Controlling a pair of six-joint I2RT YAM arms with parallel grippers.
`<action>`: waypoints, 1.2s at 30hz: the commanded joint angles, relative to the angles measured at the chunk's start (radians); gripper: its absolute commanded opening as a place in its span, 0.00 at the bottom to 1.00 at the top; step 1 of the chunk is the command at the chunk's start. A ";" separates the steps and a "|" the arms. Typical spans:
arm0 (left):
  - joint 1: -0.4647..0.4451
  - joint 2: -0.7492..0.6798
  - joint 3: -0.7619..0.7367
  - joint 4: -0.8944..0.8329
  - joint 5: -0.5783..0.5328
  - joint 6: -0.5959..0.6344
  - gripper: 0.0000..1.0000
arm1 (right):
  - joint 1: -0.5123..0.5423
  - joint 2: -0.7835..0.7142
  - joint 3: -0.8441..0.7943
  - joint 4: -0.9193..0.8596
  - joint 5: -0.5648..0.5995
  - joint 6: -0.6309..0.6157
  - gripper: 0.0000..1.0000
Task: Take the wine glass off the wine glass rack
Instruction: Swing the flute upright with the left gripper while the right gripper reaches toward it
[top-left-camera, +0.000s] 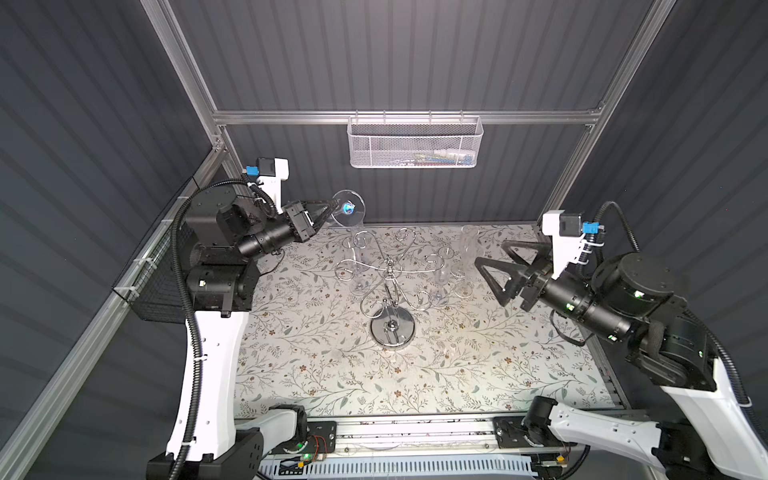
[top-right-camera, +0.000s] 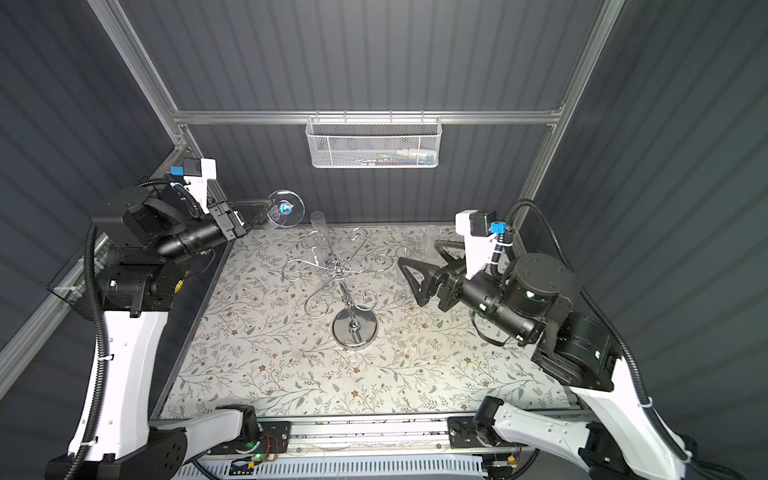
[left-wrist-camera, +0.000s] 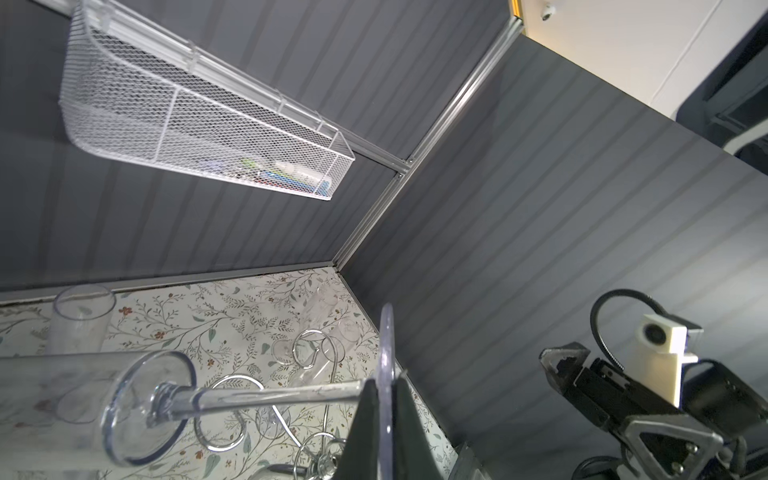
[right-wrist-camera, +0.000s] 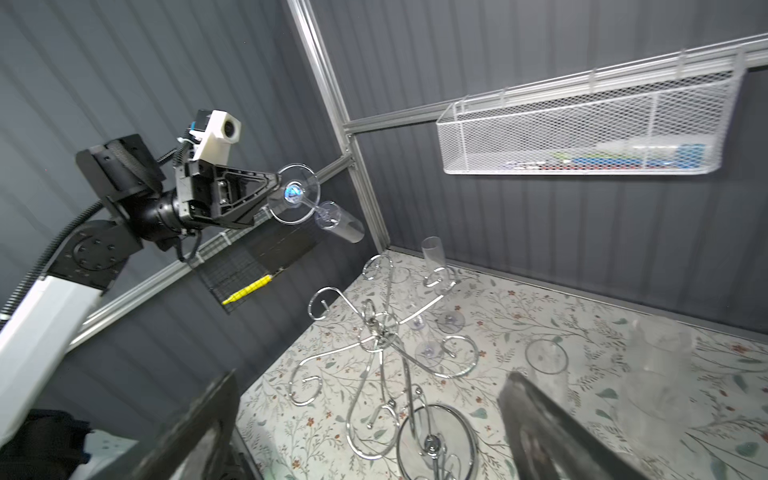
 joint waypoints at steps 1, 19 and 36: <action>-0.081 0.007 0.048 0.071 0.028 0.096 0.00 | -0.057 0.030 0.075 -0.011 -0.174 0.068 0.99; -0.390 -0.016 -0.087 0.311 -0.116 0.420 0.00 | -0.407 0.164 0.076 0.168 -0.761 0.538 0.99; -0.748 0.061 -0.061 0.179 -0.233 0.930 0.00 | -0.480 0.124 -0.133 0.338 -0.890 0.747 0.80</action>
